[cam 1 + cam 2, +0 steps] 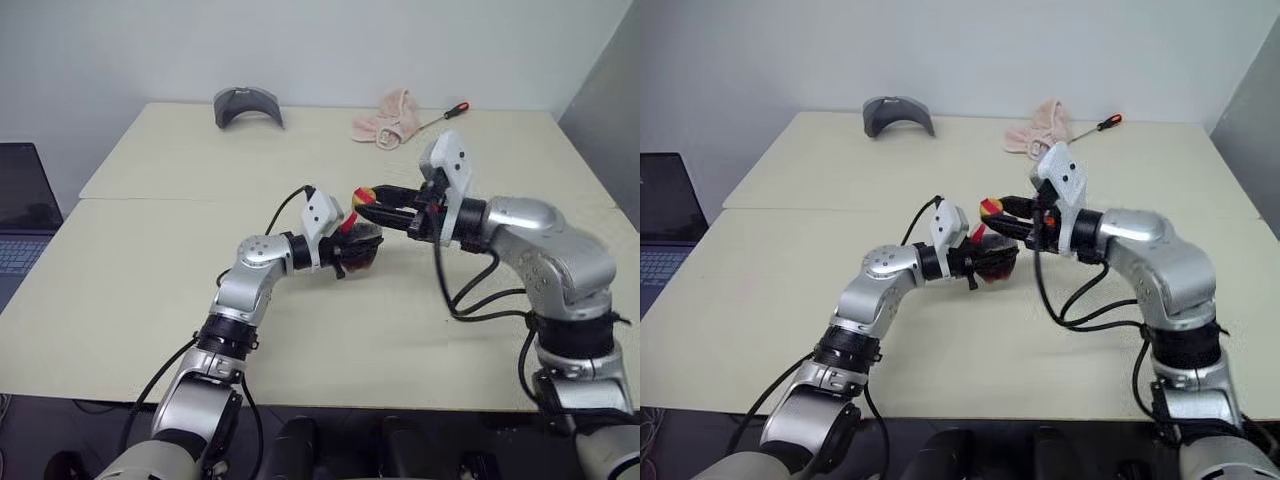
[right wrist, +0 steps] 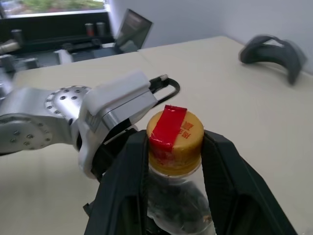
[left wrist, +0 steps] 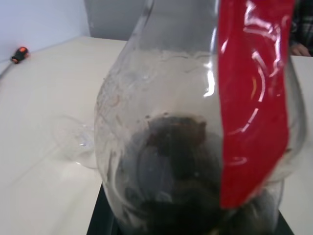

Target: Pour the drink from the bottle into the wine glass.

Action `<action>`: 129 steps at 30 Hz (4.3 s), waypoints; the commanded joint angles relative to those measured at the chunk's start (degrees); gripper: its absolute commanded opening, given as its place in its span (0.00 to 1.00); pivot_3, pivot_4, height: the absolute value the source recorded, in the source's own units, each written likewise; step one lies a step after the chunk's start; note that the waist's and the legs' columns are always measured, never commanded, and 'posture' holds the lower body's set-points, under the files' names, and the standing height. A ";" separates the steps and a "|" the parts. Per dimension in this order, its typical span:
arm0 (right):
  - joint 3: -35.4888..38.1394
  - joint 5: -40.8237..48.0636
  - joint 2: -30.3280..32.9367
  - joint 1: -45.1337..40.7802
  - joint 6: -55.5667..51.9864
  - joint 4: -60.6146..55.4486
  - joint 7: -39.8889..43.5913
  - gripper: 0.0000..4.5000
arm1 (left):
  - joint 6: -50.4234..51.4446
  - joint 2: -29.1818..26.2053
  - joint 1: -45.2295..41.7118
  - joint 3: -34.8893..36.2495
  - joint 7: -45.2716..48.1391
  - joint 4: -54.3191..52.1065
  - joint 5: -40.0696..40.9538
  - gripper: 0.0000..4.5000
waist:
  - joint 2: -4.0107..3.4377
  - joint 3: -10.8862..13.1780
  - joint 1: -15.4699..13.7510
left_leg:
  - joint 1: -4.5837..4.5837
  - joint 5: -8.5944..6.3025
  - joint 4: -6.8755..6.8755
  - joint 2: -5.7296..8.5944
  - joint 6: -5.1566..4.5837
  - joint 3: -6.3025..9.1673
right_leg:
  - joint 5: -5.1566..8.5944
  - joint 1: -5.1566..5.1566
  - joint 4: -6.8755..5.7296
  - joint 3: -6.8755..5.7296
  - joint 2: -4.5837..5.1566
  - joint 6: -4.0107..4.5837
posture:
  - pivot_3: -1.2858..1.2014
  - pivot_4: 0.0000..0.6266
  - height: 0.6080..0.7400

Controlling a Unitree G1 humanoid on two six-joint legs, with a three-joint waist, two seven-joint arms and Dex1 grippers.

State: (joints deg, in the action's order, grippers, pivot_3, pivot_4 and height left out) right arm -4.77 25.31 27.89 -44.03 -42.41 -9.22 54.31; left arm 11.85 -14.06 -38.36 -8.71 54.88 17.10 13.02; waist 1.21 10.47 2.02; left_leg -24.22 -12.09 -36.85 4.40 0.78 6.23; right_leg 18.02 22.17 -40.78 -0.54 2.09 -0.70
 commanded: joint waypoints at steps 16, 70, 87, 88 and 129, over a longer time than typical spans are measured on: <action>-8.36 -0.21 1.20 -12.75 12.74 18.62 35.01 0.27 | 4.15 0.87 0.76 0.31 -0.77 -8.08 1.80 0.24 | 0.00 0.01 -0.20 | -0.03 0.04 -0.01 -0.06 0.09 0.06 | 0.00 0.06 0.02 0.04 0.00 0.01 | 0.52 0.24 1.00; 1.13 -7.94 -16.29 1.42 -19.86 -18.99 -48.38 1.00 | 1.18 1.95 -2.82 0.28 -0.78 -0.94 2.02 0.23 | -0.01 0.00 -0.18 | -0.17 0.04 0.01 -0.01 0.09 0.10 | 0.00 0.17 -0.02 0.04 0.04 0.01 | 0.52 0.24 1.00; 16.83 10.88 2.95 15.27 -20.62 -26.55 -26.70 1.00 | 0.15 1.60 -3.50 0.54 -0.47 0.65 1.61 0.22 | -0.01 0.00 -0.15 | -0.17 0.00 0.00 -0.01 0.01 0.08 | 0.00 0.11 0.02 -0.02 0.04 0.01 | 0.52 0.24 1.00; 16.92 11.66 3.57 15.84 -20.42 -26.78 -26.04 1.00 | 0.13 1.58 -3.48 0.53 -0.45 0.61 1.59 0.22 | -0.01 0.00 -0.02 | -0.15 0.00 0.00 -0.03 0.01 0.05 | 0.00 0.11 0.00 0.00 0.02 0.01 | 0.52 0.24 1.00; 4.40 10.89 -5.41 -1.01 -5.06 -5.06 -19.11 1.00 | 0.29 1.73 0.72 -0.44 2.47 -7.21 3.28 0.22 | -0.01 0.00 -0.21 | -0.14 0.01 -0.01 -0.04 0.02 0.07 | 0.00 0.11 0.00 0.02 0.01 0.01 | 0.52 0.24 1.00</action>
State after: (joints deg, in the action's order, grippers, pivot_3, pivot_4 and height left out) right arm -0.62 36.46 22.53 -43.64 -49.08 -13.37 34.30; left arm 12.41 -12.26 -37.20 -9.11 56.98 13.29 15.40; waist 1.20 10.47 1.82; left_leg -24.36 -12.07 -36.86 4.36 0.80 6.30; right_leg 18.02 22.28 -40.78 -0.52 2.10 -0.69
